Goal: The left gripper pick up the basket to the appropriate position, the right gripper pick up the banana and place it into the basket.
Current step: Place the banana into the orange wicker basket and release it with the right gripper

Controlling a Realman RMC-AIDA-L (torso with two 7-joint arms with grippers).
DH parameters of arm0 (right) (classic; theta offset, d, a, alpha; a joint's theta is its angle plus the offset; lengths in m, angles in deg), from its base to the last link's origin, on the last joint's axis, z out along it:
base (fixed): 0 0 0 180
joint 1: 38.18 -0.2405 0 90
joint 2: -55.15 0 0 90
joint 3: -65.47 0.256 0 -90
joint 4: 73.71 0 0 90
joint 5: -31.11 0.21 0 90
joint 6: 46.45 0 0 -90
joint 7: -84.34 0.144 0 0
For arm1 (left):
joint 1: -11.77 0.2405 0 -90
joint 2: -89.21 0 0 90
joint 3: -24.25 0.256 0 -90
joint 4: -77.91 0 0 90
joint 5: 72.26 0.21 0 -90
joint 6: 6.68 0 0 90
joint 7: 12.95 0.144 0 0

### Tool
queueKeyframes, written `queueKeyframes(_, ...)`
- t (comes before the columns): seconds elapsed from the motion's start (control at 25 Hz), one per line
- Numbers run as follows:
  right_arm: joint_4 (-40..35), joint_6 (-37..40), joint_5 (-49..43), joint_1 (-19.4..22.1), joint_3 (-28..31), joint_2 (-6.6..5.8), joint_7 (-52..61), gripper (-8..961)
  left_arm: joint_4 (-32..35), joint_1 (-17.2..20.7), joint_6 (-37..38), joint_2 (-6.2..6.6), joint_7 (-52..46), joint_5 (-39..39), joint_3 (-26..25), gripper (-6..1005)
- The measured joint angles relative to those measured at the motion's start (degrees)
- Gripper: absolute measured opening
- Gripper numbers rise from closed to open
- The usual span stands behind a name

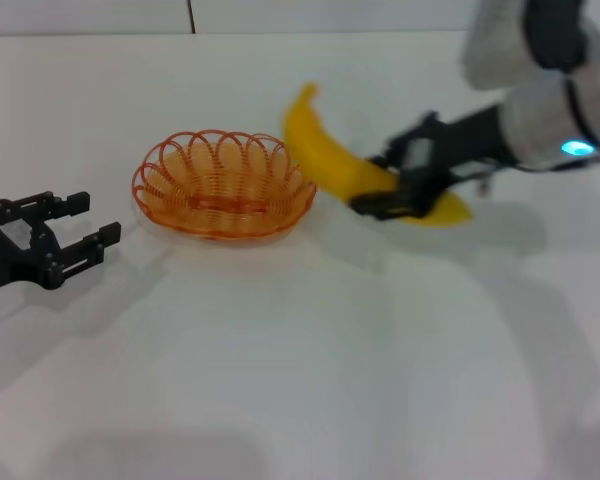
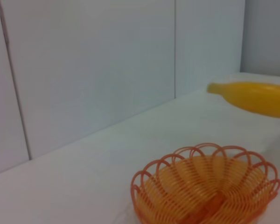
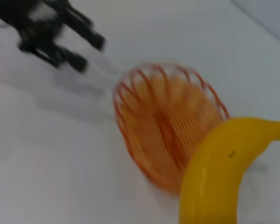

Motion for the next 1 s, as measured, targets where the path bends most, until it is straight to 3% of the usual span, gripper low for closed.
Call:
queueKeyframes(0.16, 3.2, -8.1, 1.7, -5.1, -7.3, 0.12, 0.3, 510, 0.0, -0.1, 0.0, 0.00, 0.0, 0.0, 0.0, 561)
queueKeyframes(0.24, 8.7, -15.8, 1.8, -10.7, -14.3, 0.25, 2.9, 515, 0.0, -0.3, 0.0, 0.00, 0.0, 0.0, 0.0, 561)
queueKeyframes(0.28, 8.7, -15.8, 1.8, -10.7, -14.3, 0.25, 2.9, 517, 0.0, -0.4, 0.0, 0.00, 0.0, 0.0, 0.0, 561)
queueKeyframes(0.48, 17.8, -24.4, 1.8, -18.7, -24.2, 0.39, 7.8, 530, 0.0, -1.1, 0.0, -0.09, 0.0, 0.2, 0.0, 561)
queueKeyframes(0.64, 20.0, -27.5, 1.7, -20.2, -27.2, 0.42, 10.0, 540, -0.8, -1.8, 0.0, -0.09, 0.0, 0.3, 0.1, 561)
queueKeyframes(1.0, 20.0, -28.0, 1.8, -20.2, -27.6, 0.42, 10.0, 562, -1.0, -1.9, 0.1, -0.09, 0.0, 0.4, 0.1, 560)
